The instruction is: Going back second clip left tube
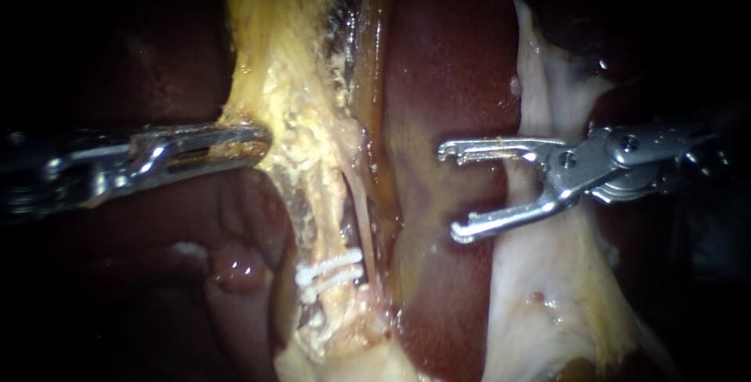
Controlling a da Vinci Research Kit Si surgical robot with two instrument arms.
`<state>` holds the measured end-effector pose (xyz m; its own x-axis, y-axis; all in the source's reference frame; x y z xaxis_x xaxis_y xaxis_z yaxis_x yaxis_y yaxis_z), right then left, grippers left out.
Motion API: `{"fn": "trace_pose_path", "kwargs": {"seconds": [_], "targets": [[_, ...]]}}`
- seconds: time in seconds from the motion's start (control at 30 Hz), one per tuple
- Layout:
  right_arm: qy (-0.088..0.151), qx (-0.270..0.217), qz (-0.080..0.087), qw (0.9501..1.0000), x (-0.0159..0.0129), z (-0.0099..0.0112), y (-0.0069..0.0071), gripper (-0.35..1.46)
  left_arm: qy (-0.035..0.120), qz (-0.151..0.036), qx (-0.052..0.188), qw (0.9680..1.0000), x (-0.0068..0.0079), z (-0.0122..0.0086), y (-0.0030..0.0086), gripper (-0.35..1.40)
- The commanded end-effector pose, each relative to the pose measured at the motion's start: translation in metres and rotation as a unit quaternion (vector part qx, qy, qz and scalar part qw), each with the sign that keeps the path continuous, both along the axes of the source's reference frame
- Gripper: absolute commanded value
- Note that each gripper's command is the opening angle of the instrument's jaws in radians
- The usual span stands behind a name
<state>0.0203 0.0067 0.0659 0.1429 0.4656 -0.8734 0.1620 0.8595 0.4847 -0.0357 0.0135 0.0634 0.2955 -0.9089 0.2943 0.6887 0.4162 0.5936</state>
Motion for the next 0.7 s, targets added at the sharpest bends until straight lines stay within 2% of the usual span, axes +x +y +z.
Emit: {"fn": "trace_pose_path", "kwargs": {"seconds": [0.03,0.27,0.7], "targets": [[0.0,0.0,0.0,1.0,0.0001,0.0,-0.0001,0.6,0.001,0.003,0.004,1.0,-0.0005,0.0006,0.0,-0.35],[0.0,0.0,0.0,1.0,0.0001,0.0001,-0.0002,0.6,-0.003,0.008,0.009,0.9999,-0.0023,0.0017,-0.0003,-0.35],[0.0,0.0,0.0,1.0,0.0002,-0.0002,-0.0002,0.6,-0.001,0.009,0.009,0.9999,-0.0024,0.0015,-0.0004,-0.35]]}}
